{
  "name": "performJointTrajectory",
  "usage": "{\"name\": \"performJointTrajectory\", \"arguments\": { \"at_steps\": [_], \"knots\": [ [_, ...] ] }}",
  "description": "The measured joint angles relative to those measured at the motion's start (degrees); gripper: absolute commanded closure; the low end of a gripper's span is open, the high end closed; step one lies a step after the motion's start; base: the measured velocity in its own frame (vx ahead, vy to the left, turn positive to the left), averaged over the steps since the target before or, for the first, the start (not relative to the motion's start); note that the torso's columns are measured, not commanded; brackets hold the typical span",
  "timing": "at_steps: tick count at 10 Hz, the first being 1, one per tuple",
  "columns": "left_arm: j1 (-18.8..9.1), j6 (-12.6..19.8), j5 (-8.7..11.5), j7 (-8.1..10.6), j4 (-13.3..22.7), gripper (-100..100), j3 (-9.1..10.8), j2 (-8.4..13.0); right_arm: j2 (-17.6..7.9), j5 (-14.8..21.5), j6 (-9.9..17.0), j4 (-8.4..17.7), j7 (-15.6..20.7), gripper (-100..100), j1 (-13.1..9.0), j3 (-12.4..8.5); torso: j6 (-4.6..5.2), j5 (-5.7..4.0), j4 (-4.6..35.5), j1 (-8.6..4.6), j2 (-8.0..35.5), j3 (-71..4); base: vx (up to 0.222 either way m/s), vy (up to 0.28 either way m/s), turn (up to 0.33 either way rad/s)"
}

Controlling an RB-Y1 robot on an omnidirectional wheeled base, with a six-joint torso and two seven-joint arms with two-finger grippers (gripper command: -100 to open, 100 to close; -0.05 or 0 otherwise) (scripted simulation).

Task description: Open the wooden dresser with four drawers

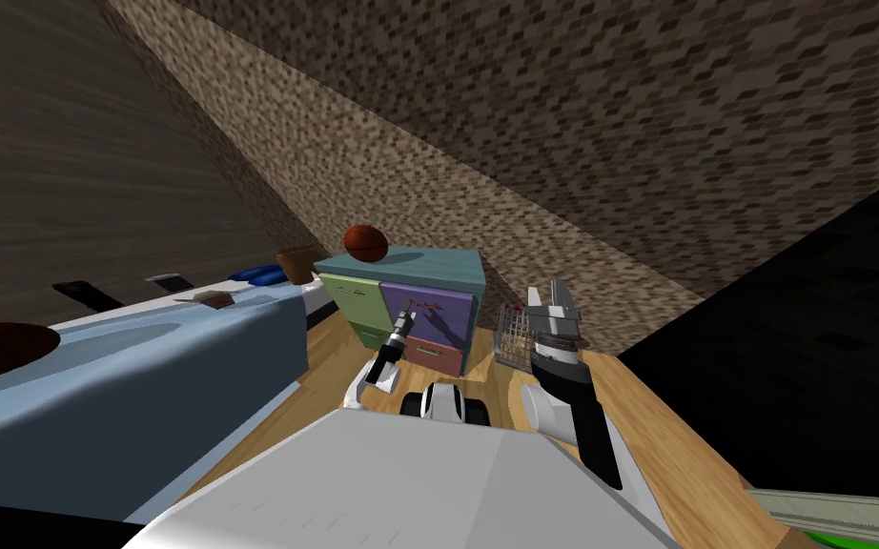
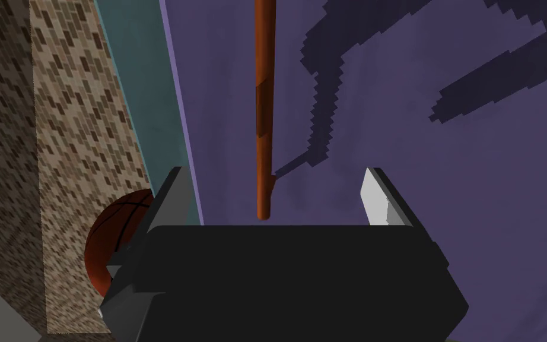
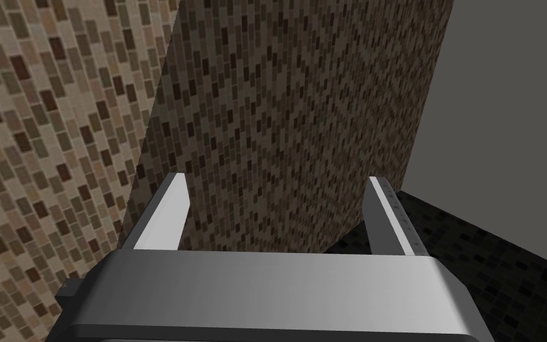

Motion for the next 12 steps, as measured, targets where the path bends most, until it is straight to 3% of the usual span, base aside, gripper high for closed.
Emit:
{"name": "performJointTrajectory", "arguments": {
  "at_steps": [1, 2, 4, 8, 9, 12],
  "knots": [
    [-0.25, 0.95, 0.03, 0.09, -0.68, -100, 0.08, 0.05, 0.0, 0.0, 0.0, 0.0, 0.0, 0, 0.0, 0.0, 0.0, 0.0, -0.06, -0.01, -0.17, -0.11, 0.043, -0.01, 0.0],
    [-0.29, 1.16, 0.03, 0.1, -0.76, 100, 0.09, 0.05, 0.0, 0.0, 0.0, 0.0, 0.0, 0, 0.0, 0.0, -0.01, 0.01, -0.06, 0.04, -0.11, -0.09, -0.06, 0.009, 0.008],
    [-0.06, 0.27, -0.02, -0.02, -0.01, 100, -0.01, -0.07, 0.0, 0.0, 0.0, 0.0, 0.0, 0, -0.01, 0.0, 0.0, 0.02, -0.01, 0.07, -0.04, -0.02, -0.079, 0.013, 0.017],
    [1.32, 1.74, -0.07, 0.5, -3.3, 100, -0.69, 0.78, 0.0, 0.0, 0.01, 0.01, 0.0, 0, -0.03, 0.0, 0.0, 0.02, -0.05, 0.04, -0.13, -0.08, -0.163, 0.033, 0.02],
    [1.37, 1.84, -0.07, 0.54, -3.39, -100, -0.7, 0.81, 0.0, 0.0, 0.01, 0.01, 0.0, 0, -0.02, 0.0, 0.01, -0.01, -0.15, -0.06, -0.53, -0.32, 0.074, 0.001, -0.047],
    [0.3, 3.49, -0.02, 0.52, -3.04, -100, -0.43, 0.72, 0.0, 0.0, -0.01, -0.01, 0.0, 0, 0.02, 0.0, 0.0, -0.01, -0.2, -0.06, -0.62, -0.41, 0.163, -0.021, -0.024]
  ]
}}
